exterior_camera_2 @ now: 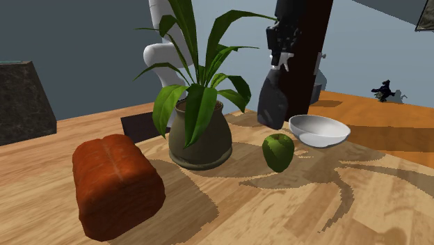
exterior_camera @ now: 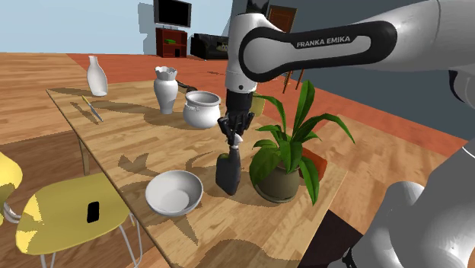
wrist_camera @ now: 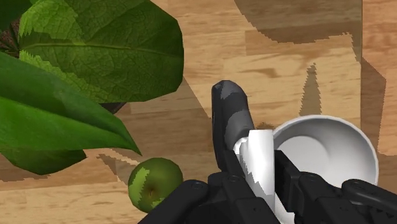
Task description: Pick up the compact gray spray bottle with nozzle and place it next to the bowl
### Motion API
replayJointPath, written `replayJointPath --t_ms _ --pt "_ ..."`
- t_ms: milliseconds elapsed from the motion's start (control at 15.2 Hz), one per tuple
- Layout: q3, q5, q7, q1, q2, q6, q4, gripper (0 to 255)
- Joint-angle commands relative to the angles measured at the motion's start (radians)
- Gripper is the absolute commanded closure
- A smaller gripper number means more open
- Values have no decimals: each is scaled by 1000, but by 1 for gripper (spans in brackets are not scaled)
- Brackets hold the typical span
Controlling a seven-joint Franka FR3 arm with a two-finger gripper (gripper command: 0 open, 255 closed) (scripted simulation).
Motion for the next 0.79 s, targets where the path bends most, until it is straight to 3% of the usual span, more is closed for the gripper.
replayJointPath --t_ms 0,726 --pt "0 0 -1 0 5 25 -20 255" --pt "0 -1 -1 0 38 155 -117 255"
